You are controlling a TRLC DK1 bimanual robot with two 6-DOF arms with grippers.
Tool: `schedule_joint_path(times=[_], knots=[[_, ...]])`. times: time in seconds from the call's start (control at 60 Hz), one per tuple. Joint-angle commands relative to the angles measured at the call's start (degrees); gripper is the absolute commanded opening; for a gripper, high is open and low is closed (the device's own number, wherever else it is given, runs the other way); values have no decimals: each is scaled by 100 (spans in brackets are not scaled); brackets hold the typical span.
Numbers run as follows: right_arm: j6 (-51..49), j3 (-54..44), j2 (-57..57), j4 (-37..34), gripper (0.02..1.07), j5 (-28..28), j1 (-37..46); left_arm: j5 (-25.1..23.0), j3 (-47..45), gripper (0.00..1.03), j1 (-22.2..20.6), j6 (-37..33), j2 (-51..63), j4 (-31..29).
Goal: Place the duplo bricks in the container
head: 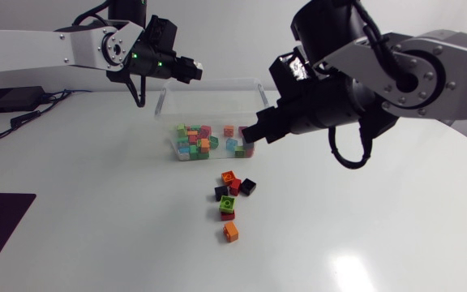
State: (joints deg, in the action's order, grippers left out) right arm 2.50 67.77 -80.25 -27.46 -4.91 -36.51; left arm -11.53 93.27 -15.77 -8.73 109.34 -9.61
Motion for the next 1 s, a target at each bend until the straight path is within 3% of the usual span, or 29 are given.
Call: schedule_joint_path(times=[0.0, 0.05, 0.167, 0.217, 0.533, 0.983], knots=[[-74, 263, 79, -84, 30, 25, 30, 54, 420, 13, 74, 126, 342, -120], [-74, 351, 44, -49, 30, 34, 30, 72, 560, 25, 92, 117, 439, -235], [-74, 606, -70, 39, 30, 95, 39, 72, 903, 85, 92, 12, 562, -771], [-74, 712, -123, 83, 30, 113, 48, 89, 947, 98, 83, -50, 562, -911], [-110, 1169, -589, 549, 30, 174, 109, 98, 710, 98, 109, -305, -431, -1861], [-110, 1916, -1687, 1375, 30, 280, 294, 46, -1874, 98, -40, -876, -3120, -1966]])
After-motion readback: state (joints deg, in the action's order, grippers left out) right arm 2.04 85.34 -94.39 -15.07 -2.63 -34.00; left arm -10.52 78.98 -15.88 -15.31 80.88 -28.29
